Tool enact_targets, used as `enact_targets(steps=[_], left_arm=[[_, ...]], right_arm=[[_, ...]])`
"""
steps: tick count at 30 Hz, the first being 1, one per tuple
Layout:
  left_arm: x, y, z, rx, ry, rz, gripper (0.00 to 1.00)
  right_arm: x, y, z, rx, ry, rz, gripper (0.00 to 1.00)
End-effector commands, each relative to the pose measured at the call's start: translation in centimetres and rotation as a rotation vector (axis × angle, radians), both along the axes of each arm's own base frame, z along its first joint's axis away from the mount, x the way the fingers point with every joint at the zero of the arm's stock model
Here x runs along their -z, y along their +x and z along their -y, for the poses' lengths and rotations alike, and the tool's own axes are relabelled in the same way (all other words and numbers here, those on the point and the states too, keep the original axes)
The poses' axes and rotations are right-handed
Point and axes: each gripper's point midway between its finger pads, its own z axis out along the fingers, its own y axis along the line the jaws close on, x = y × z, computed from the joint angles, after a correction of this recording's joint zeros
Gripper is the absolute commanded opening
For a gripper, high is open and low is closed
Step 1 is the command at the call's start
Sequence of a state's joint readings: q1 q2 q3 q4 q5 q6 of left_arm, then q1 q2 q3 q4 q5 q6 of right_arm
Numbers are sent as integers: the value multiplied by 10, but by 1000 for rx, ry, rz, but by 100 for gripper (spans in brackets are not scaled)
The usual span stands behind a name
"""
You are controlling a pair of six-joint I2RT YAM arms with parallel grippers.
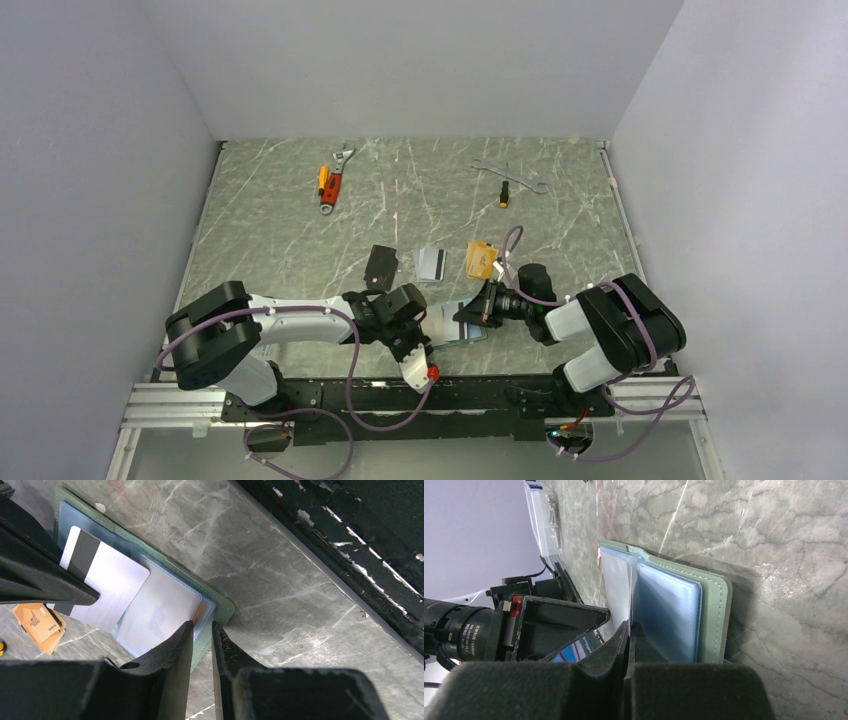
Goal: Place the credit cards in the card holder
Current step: Insert the credit card into the card holder.
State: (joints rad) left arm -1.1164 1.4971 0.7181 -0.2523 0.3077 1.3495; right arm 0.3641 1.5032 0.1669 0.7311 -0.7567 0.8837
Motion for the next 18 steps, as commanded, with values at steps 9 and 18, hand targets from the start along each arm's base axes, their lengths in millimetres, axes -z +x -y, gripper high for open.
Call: enact_targets(steps=[9, 18], left_arm=[[-2, -8, 0, 20, 10, -22, 25], [-2, -8, 0, 22, 11, -22, 25]], right_arm=[[1, -4, -3, -55, 1, 26, 0], [12, -8, -2, -84, -31, -13, 0]])
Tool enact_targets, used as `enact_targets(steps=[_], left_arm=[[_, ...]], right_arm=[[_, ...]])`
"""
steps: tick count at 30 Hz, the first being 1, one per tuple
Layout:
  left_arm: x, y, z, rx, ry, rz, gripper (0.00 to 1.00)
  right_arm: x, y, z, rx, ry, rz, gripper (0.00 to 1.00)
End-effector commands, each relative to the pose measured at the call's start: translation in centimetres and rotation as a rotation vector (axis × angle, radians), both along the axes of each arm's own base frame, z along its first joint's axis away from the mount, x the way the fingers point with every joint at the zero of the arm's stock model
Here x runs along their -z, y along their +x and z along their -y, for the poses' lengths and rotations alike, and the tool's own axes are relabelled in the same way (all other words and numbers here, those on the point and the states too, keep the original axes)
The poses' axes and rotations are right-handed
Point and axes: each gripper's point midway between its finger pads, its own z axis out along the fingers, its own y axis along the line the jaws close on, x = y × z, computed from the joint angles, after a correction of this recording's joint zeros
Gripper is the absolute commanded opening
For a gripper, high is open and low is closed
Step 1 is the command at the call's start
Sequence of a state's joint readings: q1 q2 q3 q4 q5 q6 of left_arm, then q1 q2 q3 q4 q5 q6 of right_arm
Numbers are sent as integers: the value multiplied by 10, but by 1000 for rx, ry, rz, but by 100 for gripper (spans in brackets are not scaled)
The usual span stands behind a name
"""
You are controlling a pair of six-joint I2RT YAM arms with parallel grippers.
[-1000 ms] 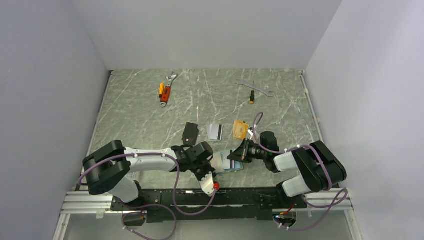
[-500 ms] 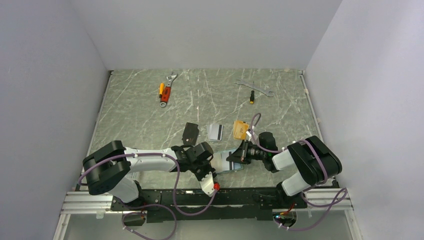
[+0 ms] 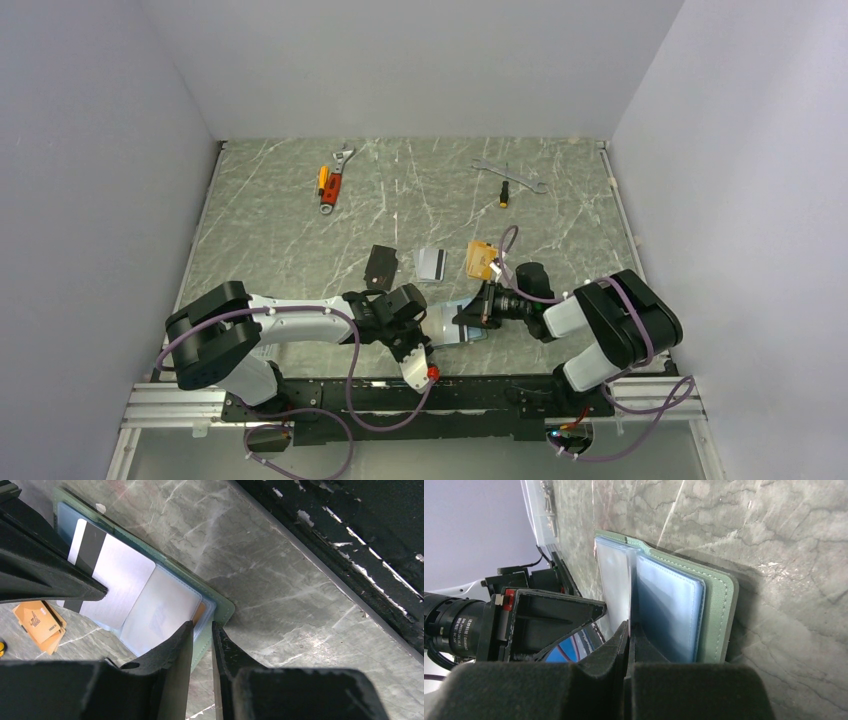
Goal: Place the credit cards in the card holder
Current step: Insert the credit card into the card holder.
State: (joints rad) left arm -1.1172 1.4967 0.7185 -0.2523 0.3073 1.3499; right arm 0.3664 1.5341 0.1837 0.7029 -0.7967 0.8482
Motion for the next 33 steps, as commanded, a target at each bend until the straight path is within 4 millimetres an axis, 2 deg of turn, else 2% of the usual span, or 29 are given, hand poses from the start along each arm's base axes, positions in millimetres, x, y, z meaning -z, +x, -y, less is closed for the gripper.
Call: enact_targets(steps=[1, 15, 33], left_arm=[[-3, -8, 0, 20, 9, -22, 25], [-2, -9, 1, 22, 5, -22, 26], [-4, -7, 3, 19, 1, -18, 32]], right_arm=[[8, -1, -1, -38, -26, 4, 0], [11, 2, -7, -69, -29, 4, 0], [15, 3, -18, -110, -38, 6, 0]])
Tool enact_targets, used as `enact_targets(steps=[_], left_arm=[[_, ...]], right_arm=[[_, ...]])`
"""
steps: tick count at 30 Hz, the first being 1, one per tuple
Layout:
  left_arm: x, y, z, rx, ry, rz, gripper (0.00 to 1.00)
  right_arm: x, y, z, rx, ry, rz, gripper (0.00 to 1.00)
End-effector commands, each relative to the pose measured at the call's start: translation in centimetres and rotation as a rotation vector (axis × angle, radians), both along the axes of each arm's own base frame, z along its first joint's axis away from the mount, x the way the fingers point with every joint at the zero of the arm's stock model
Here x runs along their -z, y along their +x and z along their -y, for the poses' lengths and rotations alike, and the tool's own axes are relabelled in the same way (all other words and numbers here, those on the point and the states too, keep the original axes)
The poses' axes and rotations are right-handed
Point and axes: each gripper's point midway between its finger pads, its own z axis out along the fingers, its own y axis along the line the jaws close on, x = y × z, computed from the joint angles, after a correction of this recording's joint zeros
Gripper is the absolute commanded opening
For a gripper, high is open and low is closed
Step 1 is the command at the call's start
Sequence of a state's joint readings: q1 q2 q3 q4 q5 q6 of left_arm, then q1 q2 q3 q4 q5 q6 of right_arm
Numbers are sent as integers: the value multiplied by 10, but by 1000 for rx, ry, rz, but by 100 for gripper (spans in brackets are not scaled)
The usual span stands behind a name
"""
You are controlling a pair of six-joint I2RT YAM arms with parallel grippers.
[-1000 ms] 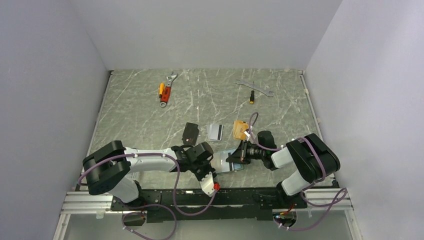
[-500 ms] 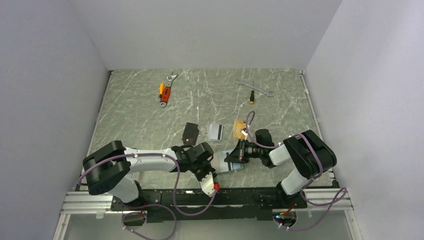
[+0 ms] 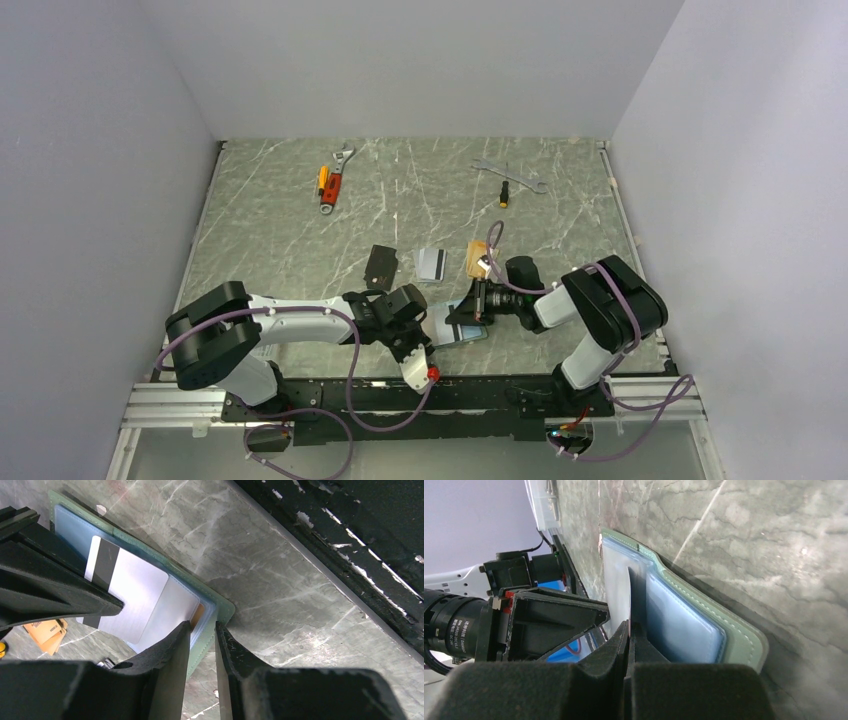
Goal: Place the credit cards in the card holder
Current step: Insert the credit card into the card holder.
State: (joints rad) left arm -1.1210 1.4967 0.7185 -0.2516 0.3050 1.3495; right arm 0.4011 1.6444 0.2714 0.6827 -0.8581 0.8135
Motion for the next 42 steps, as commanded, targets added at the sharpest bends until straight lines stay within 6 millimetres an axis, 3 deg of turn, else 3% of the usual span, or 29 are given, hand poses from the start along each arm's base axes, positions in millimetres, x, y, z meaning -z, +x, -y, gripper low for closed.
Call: enact_targets(steps=[1, 12, 23, 33, 42], left_arm=[[-4, -6, 3, 17, 1, -18, 32], [-4, -7, 1, 12, 8, -22, 31], [0, -9, -8, 3, 42, -31, 17], [1, -11, -11, -15, 62, -52, 13], [1, -12, -10, -16, 60, -60, 13]], right_arm=[[11, 3, -5, -20, -49, 33, 0], [9, 5, -6, -16, -106, 68, 0], [-30, 28, 17, 128, -48, 193, 0], [-18, 38, 21, 169, -89, 204, 0], [-21, 40, 18, 166, -97, 234, 0]])
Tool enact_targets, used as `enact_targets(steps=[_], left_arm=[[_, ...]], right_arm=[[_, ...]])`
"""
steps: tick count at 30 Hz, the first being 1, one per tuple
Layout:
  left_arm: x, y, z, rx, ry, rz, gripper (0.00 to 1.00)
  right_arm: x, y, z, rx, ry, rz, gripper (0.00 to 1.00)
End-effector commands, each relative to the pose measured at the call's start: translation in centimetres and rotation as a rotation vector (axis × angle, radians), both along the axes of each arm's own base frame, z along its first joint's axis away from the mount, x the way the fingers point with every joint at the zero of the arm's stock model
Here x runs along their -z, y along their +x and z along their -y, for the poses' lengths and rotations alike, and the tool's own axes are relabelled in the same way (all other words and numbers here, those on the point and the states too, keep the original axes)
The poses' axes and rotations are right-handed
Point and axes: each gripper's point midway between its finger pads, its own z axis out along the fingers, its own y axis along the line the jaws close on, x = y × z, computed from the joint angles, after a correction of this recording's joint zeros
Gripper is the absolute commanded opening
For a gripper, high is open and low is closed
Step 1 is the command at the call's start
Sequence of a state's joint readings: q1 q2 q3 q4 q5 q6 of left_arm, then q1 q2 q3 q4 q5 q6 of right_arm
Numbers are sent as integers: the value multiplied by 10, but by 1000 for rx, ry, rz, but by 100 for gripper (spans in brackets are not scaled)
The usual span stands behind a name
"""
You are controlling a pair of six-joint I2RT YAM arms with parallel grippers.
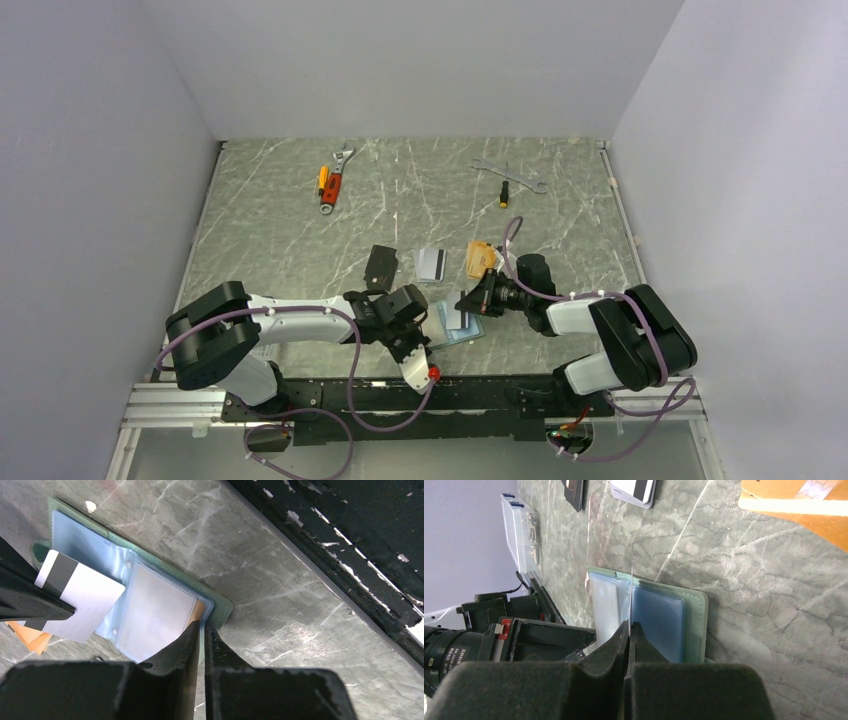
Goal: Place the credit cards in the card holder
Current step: Insert the credit card into the card holder.
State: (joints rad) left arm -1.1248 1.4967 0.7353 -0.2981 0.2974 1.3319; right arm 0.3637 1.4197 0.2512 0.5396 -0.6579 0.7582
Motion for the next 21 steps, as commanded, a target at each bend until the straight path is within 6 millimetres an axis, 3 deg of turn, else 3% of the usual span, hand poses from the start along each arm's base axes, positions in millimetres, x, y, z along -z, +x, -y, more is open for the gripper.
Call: enact_targets(steps=[1, 21], left_arm=[[1, -10, -5, -3, 27, -44, 13], [-2, -10, -2, 8, 20, -34, 13]], right_arm=[[-9, 8, -7, -14, 5, 84, 0], [-14, -9, -20, -83, 116, 46, 0]])
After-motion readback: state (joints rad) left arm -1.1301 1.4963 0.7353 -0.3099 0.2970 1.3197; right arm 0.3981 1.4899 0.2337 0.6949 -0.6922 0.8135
